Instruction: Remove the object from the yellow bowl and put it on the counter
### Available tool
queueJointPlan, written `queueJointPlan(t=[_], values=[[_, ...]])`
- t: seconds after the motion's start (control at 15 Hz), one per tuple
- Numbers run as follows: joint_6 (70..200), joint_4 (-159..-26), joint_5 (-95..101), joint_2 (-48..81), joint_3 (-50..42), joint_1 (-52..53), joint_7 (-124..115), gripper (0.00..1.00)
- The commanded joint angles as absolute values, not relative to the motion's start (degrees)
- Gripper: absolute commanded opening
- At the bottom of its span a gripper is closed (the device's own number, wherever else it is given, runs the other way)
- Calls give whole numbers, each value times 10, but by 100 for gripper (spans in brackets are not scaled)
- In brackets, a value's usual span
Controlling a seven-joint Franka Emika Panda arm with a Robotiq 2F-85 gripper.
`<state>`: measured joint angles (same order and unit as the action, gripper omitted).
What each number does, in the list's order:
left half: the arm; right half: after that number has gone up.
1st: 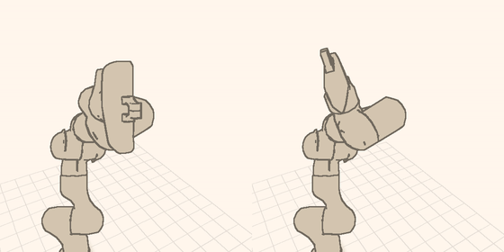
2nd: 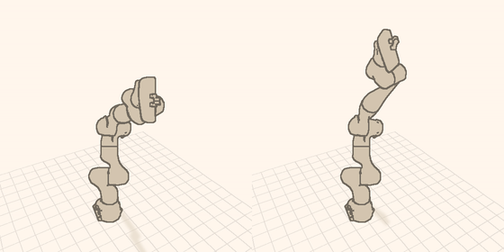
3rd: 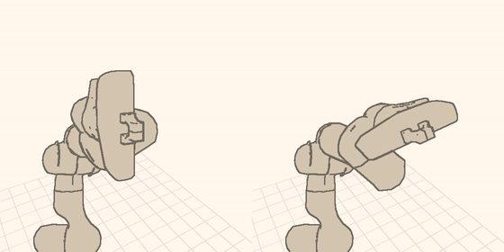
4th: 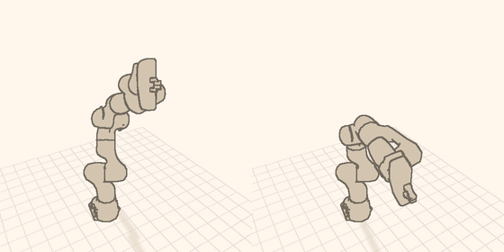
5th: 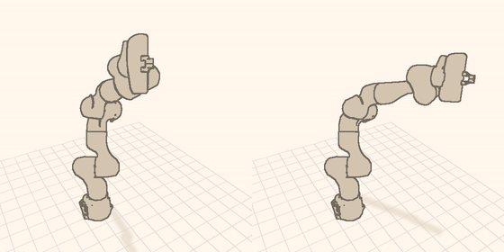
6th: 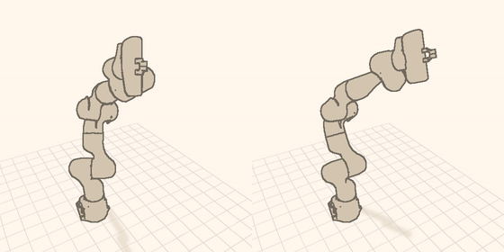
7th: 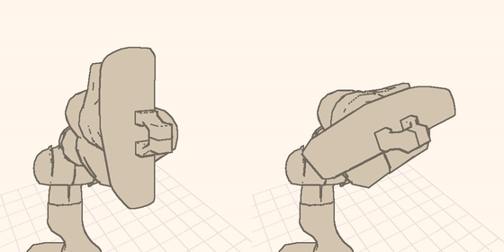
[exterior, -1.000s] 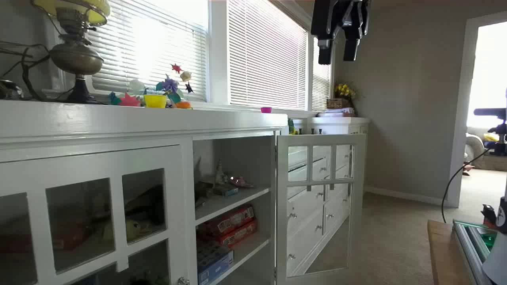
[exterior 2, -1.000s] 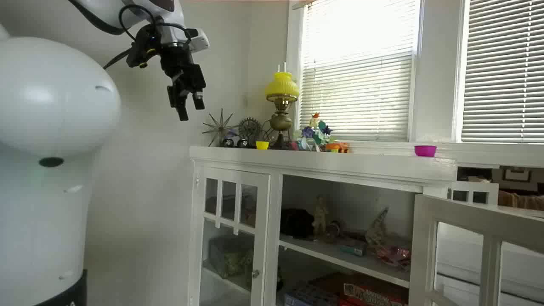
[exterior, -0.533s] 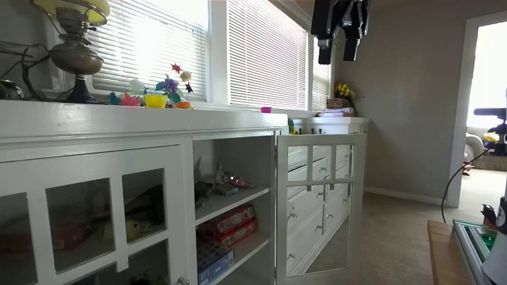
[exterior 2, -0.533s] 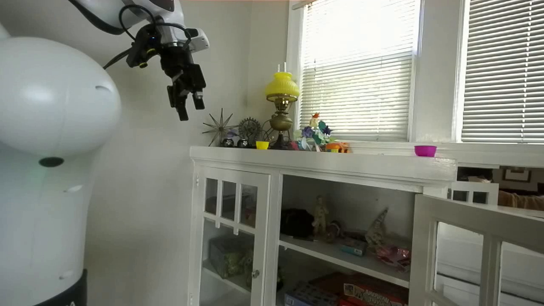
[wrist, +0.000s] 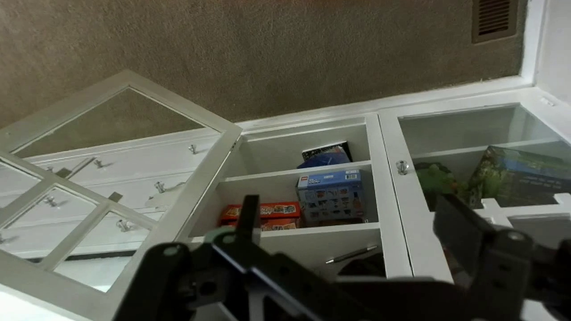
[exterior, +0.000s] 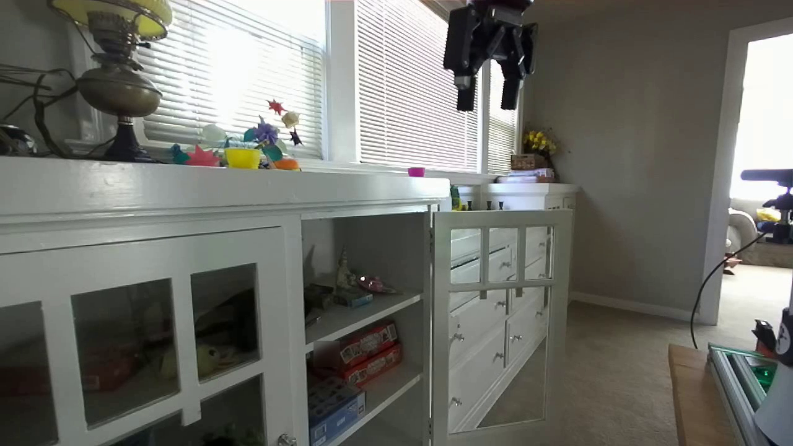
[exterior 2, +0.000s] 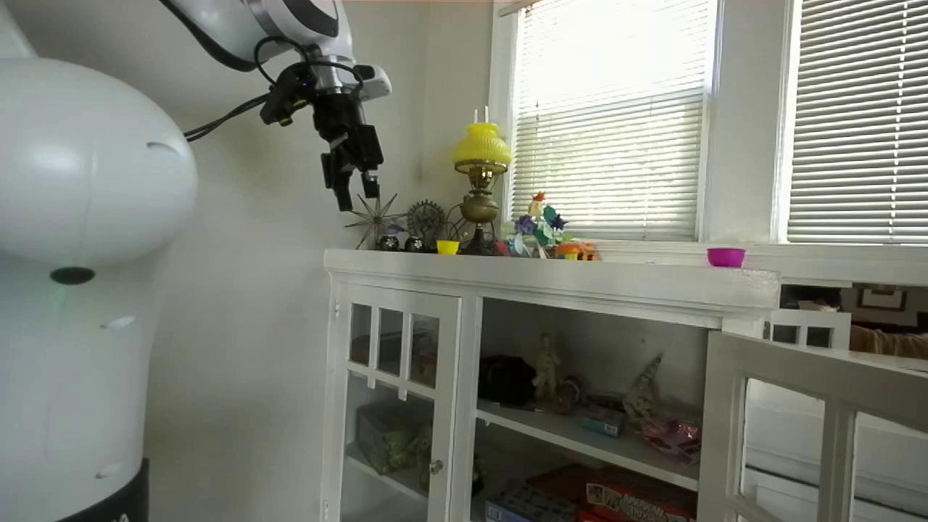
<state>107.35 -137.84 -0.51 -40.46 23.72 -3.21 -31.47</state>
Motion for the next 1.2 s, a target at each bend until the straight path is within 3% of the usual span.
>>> queueJointPlan(t=[0.0,0.47,0.53,1.13], values=[[1105,-1305,17,-311,224,-51,-351,100],[1062,-1126,31,-147,216,-67,-527,100],[1102,-1203,18,-207,187,-36,-472,100],[1076,-1153,-3,-137,159,-13,-537,100]])
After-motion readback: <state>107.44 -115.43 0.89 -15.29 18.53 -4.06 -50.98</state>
